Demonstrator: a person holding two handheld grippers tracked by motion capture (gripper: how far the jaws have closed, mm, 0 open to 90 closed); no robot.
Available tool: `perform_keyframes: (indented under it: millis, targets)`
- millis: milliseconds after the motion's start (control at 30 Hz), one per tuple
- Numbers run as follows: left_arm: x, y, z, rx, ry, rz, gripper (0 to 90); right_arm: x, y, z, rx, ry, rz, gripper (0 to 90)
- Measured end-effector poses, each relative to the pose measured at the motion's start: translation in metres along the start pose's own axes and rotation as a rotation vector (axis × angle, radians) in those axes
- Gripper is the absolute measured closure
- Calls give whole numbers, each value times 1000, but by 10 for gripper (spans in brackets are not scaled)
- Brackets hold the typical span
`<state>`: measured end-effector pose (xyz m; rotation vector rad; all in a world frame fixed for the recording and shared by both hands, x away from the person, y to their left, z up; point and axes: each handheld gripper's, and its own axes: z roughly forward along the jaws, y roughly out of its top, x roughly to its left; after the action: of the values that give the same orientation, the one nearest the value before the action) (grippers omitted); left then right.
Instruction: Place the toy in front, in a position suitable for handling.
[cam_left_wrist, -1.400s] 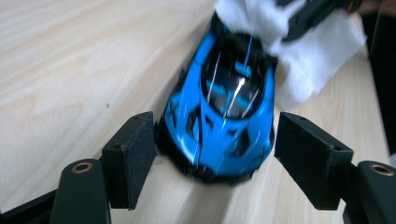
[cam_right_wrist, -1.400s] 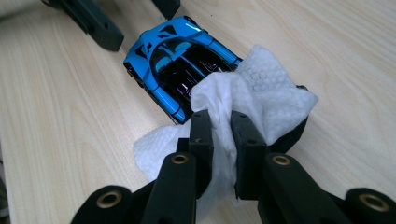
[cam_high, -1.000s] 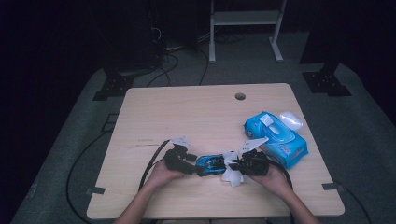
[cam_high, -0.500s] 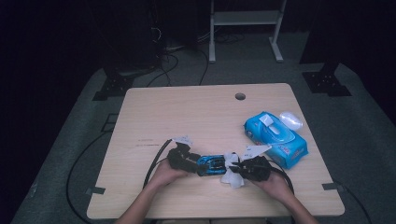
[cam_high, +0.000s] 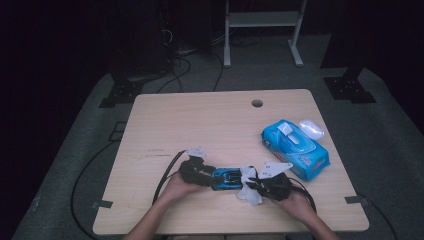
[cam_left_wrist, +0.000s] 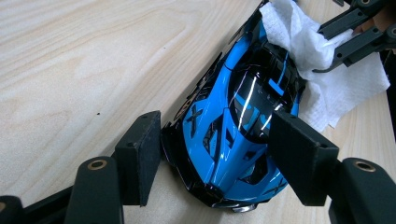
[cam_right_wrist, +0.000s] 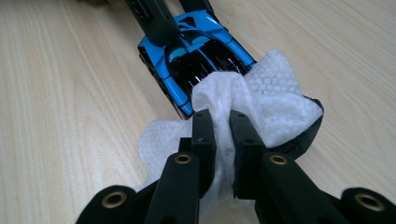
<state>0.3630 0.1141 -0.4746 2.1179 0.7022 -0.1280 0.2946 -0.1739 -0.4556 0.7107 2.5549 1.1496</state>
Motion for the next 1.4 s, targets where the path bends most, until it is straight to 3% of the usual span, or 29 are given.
perform_keyframes:
  millis: [100, 267, 433, 500, 567, 633, 667, 733, 767, 800, 867, 967, 1033, 1067, 1100, 1167, 1233, 1300, 1367, 1400]
  targets:
    - [1, 0, 0, 6, -8, 0, 360, 1, -1, 0, -3, 0, -2, 816]
    - [3, -3, -1, 6, -25, -34, 332, 3, -3, -1, -14, 1, -8, 816]
    - [1, -4, 0, 8, -24, -26, 319, 6, -5, -2, -24, -10, -27, 817]
    - [1, -5, -1, 7, -26, -23, 329, 9, -6, -3, -25, -27, -55, 819]
    - [-3, -6, -2, -10, -19, 14, 368, 14, -6, -3, -26, -48, -79, 820]
    - [-5, -6, -3, -10, -12, 26, 369, 15, -6, -3, -25, -57, -88, 820]
    - [-8, -6, -4, -12, 5, 58, 372, 18, -7, -3, -26, -72, -115, 819]
    - [-11, -7, -5, -20, 19, 93, 380, 21, -9, -4, -35, -80, -119, 819]
    - [-11, -7, -5, -20, 19, 93, 381, 21, -10, -4, -42, -83, -121, 820]
    - [-15, -9, -6, -33, 37, 123, 382, 22, -11, -4, -45, -86, -126, 820]
    - [-19, -9, -7, -38, 54, 145, 382, 24, -12, -5, -47, -92, -149, 820]
    - [-21, -10, -7, -43, 66, 160, 381, 27, -13, -5, -49, -108, -174, 820]
    - [-20, -9, -7, -31, 65, 138, 359, 30, -14, -5, -53, -123, -194, 820]
    - [-15, -9, -6, -18, 41, 101, 295, 33, -16, -5, -56, -140, -221, 820]
    - [-15, -9, -6, -18, 41, 101, 288, 33, -16, -5, -56, -140, -221, 820]
    - [-11, -8, -5, -10, 7, 64, 283, 36, -17, -5, -58, -152, -234, 820]
    - [-11, -8, -5, -8, 0, 61, 286, 37, -18, -5, -58, -155, -243, 820]
    - [-10, -7, -4, 1, -39, 58, 310, 39, -18, -5, -57, -159, -252, 820]
    - [-10, -7, -3, 6, -52, 62, 334, 39, -19, -6, -56, -159, -261, 820]
    - [-12, -6, 0, 10, -82, 75, 364, 40, -19, -6, -53, -159, -262, 820]
